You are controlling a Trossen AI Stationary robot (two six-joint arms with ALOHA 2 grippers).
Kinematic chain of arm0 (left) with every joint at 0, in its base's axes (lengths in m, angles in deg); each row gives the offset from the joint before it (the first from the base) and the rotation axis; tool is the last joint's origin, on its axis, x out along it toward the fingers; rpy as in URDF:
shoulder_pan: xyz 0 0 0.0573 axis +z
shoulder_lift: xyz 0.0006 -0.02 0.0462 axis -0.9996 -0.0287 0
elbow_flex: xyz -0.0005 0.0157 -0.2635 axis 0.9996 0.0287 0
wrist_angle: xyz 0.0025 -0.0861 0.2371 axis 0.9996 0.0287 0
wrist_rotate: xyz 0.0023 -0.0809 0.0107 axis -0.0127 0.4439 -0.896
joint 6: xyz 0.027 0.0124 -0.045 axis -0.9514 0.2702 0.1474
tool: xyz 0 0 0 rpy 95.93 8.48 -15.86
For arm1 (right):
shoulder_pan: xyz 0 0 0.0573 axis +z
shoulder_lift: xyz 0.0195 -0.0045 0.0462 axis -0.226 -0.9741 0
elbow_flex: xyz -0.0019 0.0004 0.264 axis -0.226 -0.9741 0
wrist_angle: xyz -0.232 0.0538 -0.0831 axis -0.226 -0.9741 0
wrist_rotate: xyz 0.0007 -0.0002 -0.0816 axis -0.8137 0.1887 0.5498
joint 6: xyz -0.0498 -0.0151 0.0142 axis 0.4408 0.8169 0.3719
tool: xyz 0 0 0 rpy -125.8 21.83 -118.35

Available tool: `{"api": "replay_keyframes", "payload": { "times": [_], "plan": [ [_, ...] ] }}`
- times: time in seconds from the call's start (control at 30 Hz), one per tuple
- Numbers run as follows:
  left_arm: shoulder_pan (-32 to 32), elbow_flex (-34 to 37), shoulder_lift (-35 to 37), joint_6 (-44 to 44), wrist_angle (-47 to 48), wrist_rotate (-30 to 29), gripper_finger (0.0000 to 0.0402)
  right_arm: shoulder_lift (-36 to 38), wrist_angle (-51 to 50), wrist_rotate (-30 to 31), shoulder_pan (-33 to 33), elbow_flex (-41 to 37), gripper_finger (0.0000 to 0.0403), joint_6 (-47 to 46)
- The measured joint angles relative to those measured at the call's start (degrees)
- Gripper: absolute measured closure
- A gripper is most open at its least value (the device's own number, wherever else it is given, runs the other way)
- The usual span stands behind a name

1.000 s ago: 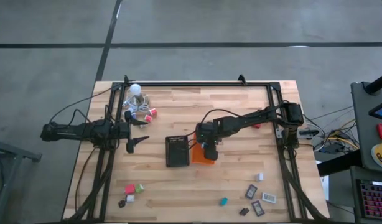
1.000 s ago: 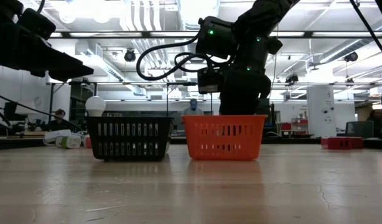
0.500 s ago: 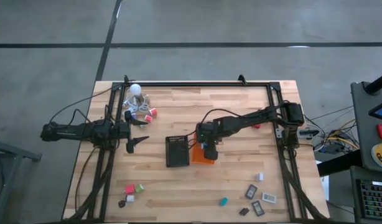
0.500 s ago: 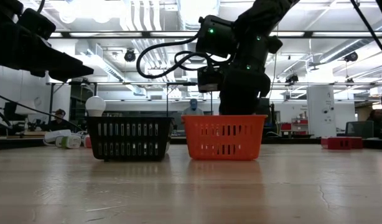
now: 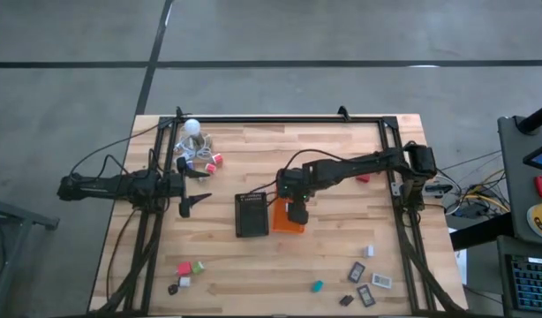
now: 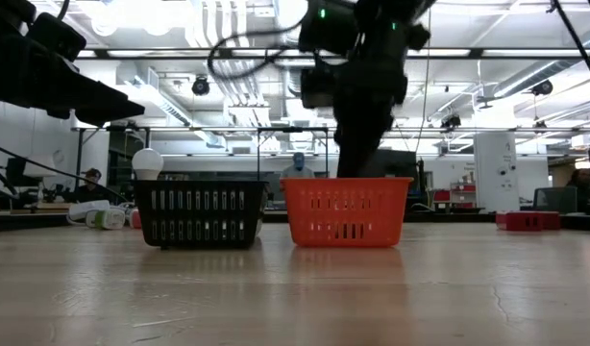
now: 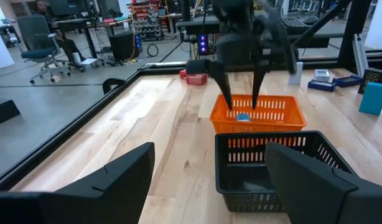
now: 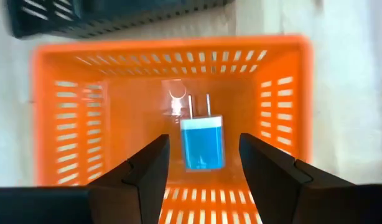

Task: Pick & Place Office items
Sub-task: Put the bottom red charger adapter into the orange bin

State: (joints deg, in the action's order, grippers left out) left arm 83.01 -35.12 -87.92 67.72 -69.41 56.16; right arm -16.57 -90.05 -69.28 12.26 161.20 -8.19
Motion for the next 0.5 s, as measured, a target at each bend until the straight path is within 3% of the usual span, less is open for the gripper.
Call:
{"api": "replay_keyframes", "payload": {
  "times": [0.27,0.5],
  "plan": [
    [0.0,0.0,0.0,0.0,0.0,0.0,0.0092,9.3,-5.4,7.6,0.0,4.1,0.0211,2.6],
    [0.0,0.0,0.0,0.0,-0.2,0.0,0.0092,19.5,-10.1,21.2,0.0,2.9,0.0211,-10.1]
  ]
}}
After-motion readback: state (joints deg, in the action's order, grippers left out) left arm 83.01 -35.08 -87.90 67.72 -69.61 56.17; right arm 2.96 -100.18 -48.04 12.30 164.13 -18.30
